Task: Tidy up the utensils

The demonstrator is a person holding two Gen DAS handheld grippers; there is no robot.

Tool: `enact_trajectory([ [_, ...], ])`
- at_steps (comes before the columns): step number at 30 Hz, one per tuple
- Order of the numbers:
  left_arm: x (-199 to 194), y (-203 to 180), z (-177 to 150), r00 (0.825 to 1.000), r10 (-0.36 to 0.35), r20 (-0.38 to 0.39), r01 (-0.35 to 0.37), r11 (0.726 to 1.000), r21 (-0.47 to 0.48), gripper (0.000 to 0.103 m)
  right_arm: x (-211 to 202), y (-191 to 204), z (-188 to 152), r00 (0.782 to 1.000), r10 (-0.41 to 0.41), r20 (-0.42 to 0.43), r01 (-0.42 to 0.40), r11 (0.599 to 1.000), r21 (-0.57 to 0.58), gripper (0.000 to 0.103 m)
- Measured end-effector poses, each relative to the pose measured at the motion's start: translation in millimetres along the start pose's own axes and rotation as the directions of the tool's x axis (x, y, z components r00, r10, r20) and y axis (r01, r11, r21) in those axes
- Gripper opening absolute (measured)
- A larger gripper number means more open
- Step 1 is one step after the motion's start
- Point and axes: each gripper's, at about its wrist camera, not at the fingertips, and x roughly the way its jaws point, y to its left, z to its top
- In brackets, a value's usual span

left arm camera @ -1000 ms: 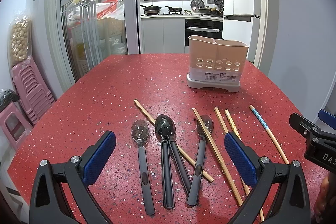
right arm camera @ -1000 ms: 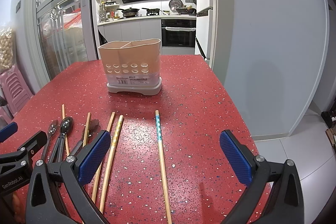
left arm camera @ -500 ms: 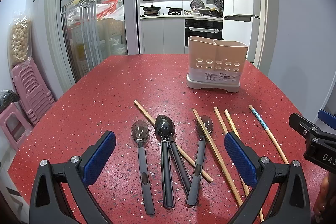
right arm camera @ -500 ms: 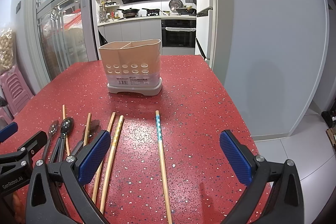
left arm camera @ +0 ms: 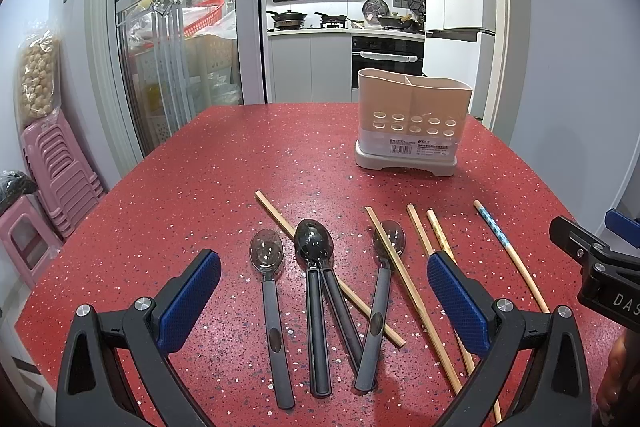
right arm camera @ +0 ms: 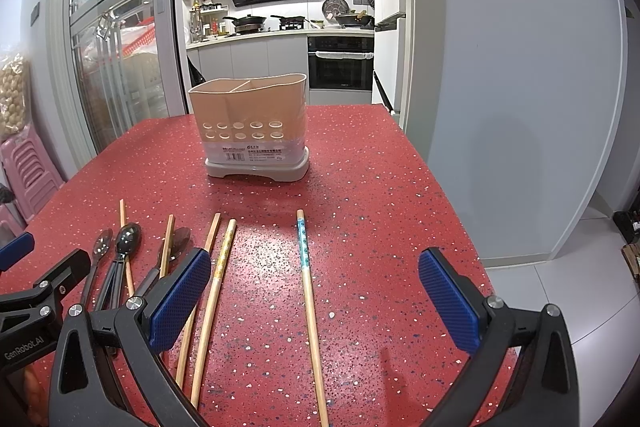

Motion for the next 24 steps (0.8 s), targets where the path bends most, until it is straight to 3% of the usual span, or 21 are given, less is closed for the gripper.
enact_trajectory([
  [12,11,15,2,0.999,0.025,-0.043,-0.026,1.000,-0.015,0.103,11,-7,4,0.998,0.031,-0.053,-0.031,0.999,0.015,0.103],
  [17,29,33,2,0.990,0.063,-0.127,-0.068,0.997,-0.036,0.103,27,-13,9,0.992,0.046,-0.121,-0.044,0.999,0.023,0.103],
  [24,61,60,-2,0.960,0.093,-0.263,-0.114,0.991,-0.067,0.103,56,-17,16,0.969,0.057,-0.241,-0.060,0.998,-0.006,0.103],
])
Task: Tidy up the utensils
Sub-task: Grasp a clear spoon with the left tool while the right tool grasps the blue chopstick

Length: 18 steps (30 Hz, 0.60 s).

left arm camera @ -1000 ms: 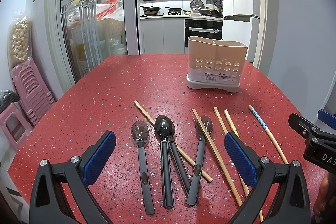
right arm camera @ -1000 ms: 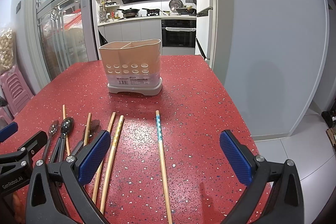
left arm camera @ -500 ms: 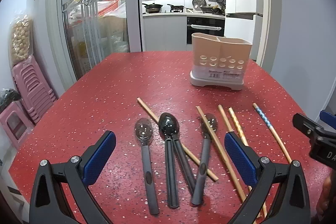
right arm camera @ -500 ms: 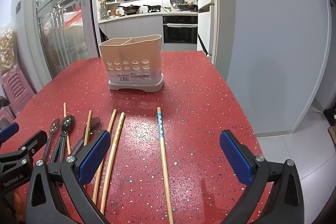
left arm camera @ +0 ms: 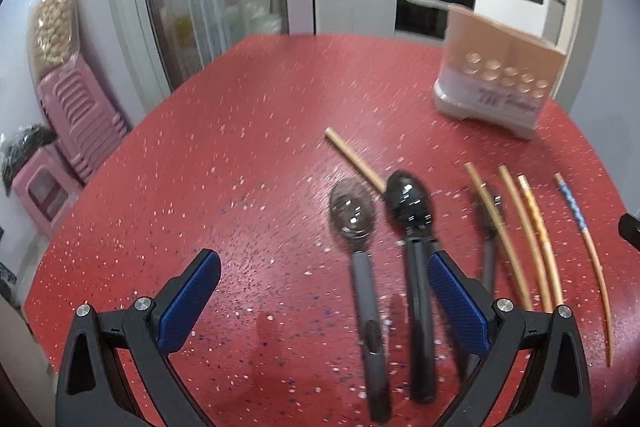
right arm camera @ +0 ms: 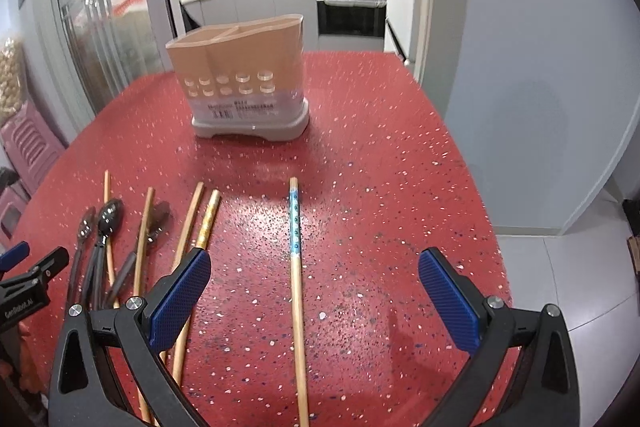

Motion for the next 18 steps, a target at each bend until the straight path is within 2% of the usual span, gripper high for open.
enact_trajectory([
  [7,23,9,9,0.998,-0.023,-0.067,0.022,1.000,-0.011,0.103,33,-5,12,0.993,0.014,-0.120,-0.015,1.000,-0.008,0.103],
  [11,35,9,12,0.993,-0.030,-0.113,0.028,0.999,-0.021,0.103,53,-4,18,0.980,0.023,-0.197,-0.029,0.999,-0.026,0.102],
  [14,41,5,13,0.989,-0.034,-0.143,0.034,0.999,-0.007,0.103,66,-1,22,0.968,0.022,-0.250,-0.035,0.998,-0.048,0.098],
  [18,53,-2,17,0.981,-0.035,-0.190,0.040,0.999,0.020,0.103,78,6,22,0.949,0.019,-0.315,-0.046,0.996,-0.082,0.078],
])
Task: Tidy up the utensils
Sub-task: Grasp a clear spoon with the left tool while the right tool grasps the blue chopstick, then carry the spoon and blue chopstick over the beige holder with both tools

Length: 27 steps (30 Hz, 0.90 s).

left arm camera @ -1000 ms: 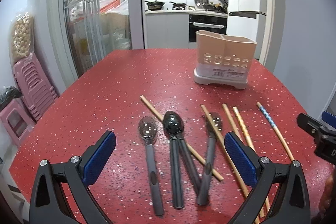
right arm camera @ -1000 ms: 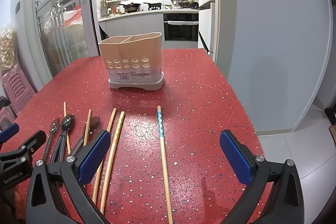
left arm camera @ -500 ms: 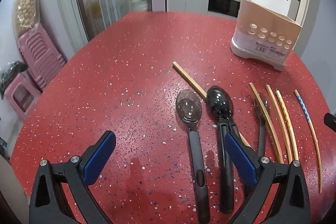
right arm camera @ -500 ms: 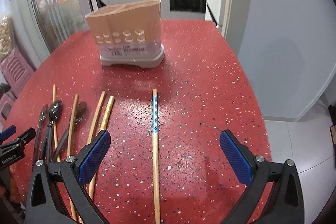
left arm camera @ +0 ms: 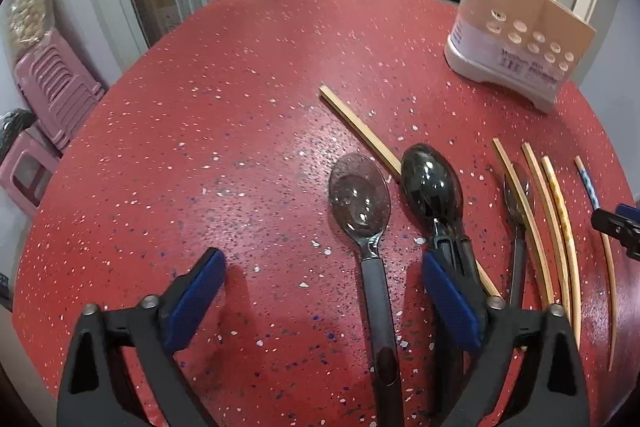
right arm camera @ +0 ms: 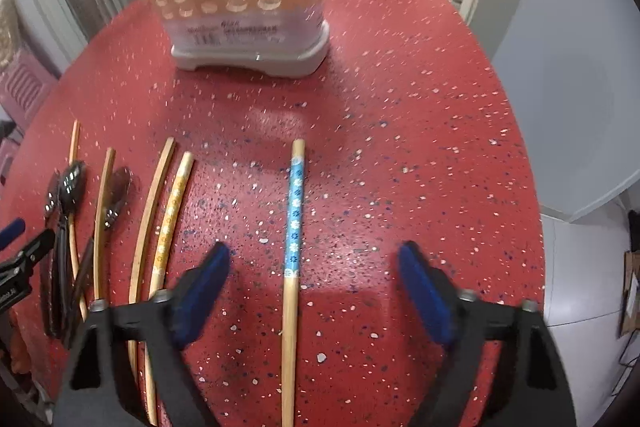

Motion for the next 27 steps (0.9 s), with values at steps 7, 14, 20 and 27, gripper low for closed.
enact_trajectory([
  [7,7,-8,10,0.999,-0.031,-0.040,0.032,0.999,0.034,0.103,8,5,8,0.998,0.003,-0.062,-0.007,0.998,-0.055,0.070],
  [14,4,-31,24,0.994,-0.087,-0.065,0.096,0.986,0.139,0.045,7,4,21,0.994,0.024,-0.103,-0.034,0.995,-0.096,0.029],
  [20,-4,-31,23,0.990,-0.135,-0.033,0.137,0.985,0.101,0.037,2,-6,21,0.990,0.102,-0.100,-0.109,0.992,-0.065,0.009],
  [27,-41,-20,25,0.976,-0.196,0.093,0.192,0.980,0.051,0.037,-31,-30,26,0.977,0.212,0.006,-0.212,0.977,-0.022,0.009],
])
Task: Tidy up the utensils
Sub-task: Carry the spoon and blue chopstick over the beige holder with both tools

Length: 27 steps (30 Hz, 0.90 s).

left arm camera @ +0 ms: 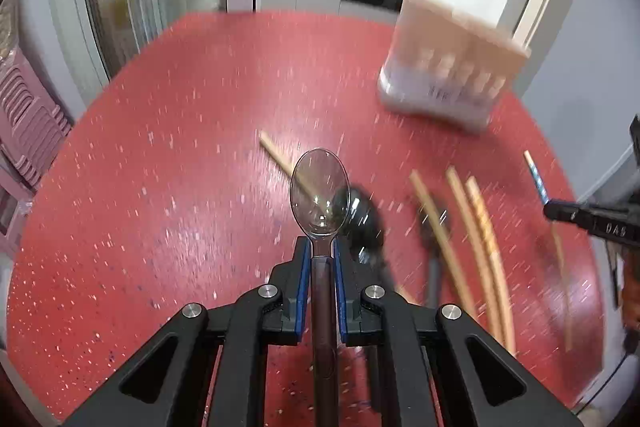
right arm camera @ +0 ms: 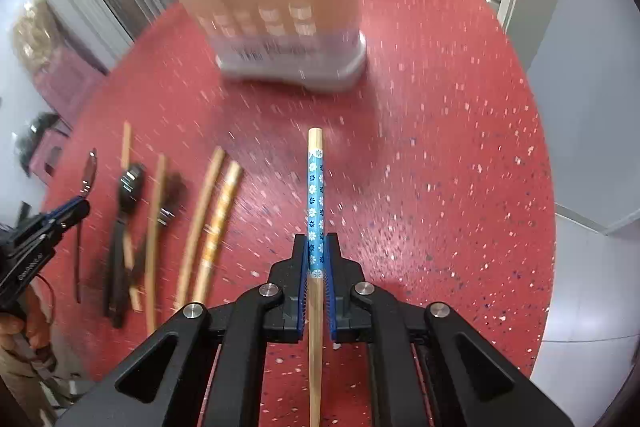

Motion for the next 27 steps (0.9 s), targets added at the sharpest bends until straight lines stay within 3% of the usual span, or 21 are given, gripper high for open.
enact_trajectory([
  [5,-28,-10,32,0.994,-0.028,0.109,0.029,1.000,-0.006,0.037,-43,1,15,0.991,0.066,0.120,-0.066,0.998,0.000,0.009],
  [10,-55,-25,80,0.972,-0.087,0.219,0.088,0.996,0.003,0.037,-92,-2,45,0.961,0.093,0.259,-0.093,0.996,-0.012,0.009],
  [19,-59,-60,181,0.915,-0.148,0.375,0.148,0.989,0.028,0.037,-147,-8,122,0.883,0.096,0.460,-0.119,0.993,0.023,0.009],
  [27,-25,-82,237,0.869,-0.134,0.477,0.142,0.990,0.019,0.037,-147,15,183,0.786,0.048,0.616,-0.090,0.995,0.038,0.009],
])
